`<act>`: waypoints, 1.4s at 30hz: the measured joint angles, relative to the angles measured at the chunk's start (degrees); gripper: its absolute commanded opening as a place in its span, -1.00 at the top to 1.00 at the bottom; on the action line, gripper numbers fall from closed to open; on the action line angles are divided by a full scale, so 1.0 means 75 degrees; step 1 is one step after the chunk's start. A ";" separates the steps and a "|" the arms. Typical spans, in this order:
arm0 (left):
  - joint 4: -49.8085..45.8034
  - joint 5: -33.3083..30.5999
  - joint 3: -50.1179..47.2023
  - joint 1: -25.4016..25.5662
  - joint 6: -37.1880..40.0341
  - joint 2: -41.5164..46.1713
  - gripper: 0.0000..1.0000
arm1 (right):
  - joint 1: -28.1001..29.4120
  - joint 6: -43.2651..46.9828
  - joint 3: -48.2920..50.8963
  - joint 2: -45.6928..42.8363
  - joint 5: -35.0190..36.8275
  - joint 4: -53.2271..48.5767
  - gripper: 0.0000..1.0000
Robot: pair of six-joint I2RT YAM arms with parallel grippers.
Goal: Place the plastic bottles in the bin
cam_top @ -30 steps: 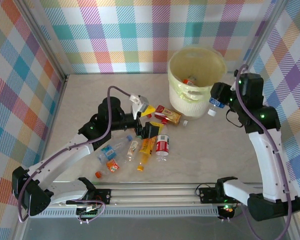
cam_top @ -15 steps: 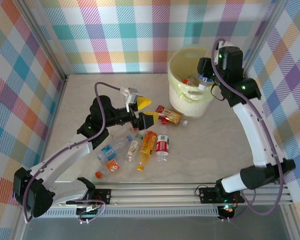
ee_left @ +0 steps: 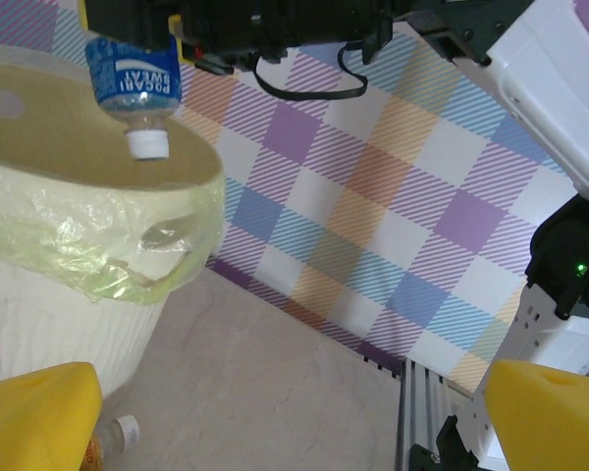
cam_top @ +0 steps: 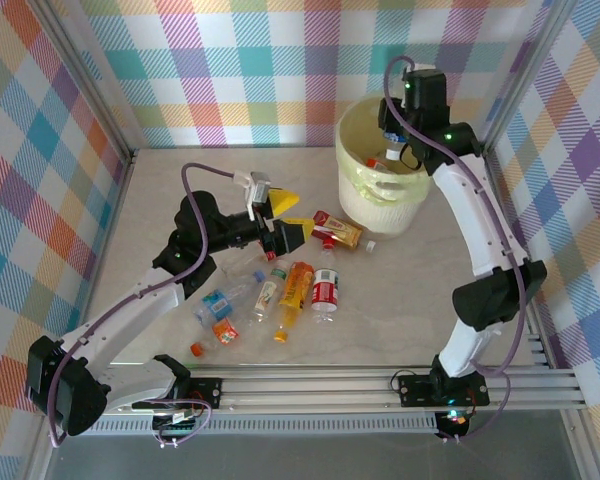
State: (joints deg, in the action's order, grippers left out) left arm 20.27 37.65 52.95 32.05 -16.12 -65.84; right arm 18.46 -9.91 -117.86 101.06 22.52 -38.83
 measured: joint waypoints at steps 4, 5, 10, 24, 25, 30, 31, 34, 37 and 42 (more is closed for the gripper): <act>0.0064 -0.0058 -0.0035 -0.0023 -0.0082 0.0035 -1.00 | 0.0000 0.0111 0.0029 0.0187 -0.0058 -0.0064 -0.15; 0.0082 -0.0061 -0.0035 -0.0023 -0.0082 0.0044 -1.00 | 0.0000 0.0140 0.0076 0.0213 -0.0102 -0.0079 -0.14; -0.0058 -0.0055 -0.0029 -0.0038 0.0015 0.0047 -1.00 | 0.0000 0.0251 0.0385 0.0271 -0.0624 -0.0344 -0.24; -0.0743 0.0012 0.0221 -0.0035 0.0221 -0.0050 -1.00 | 0.0000 0.0385 0.0137 0.0452 -0.1521 -0.1396 -0.65; -0.0772 0.0009 0.0251 -0.0035 0.0259 -0.0050 -1.00 | 0.0000 0.0388 0.0029 0.0452 -0.1550 -0.1445 -0.66; -0.0991 0.0055 0.0332 -0.0035 0.0487 -0.0050 -1.00 | -0.0003 0.0385 -0.0204 0.0216 -0.1702 -0.1597 -0.69; -0.1055 0.0058 0.0332 -0.0029 0.0527 -0.0050 -1.00 | -0.0003 0.0385 -0.0204 0.0119 -0.1731 -0.1658 -0.69; -0.1241 0.0096 0.0335 -0.0003 0.0702 -0.0050 -1.00 | -0.0003 0.0358 -0.0157 -0.0233 -0.1880 -0.1746 -0.70; -0.1513 0.0117 0.0408 0.0076 0.0962 -0.0055 -1.00 | 0.0000 0.0236 0.0341 -0.0938 -0.2110 -0.1716 -0.69; -0.1839 0.0117 0.0484 0.0251 0.1361 -0.0055 -1.00 | 0.0154 -0.0047 0.1667 -0.2363 -0.2358 -0.1693 -0.68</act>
State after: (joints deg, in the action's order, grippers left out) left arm 6.48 38.52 56.58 33.93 -5.91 -66.26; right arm 19.62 -10.26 -105.36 83.33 4.84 -51.53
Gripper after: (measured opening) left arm 0.997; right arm 0.844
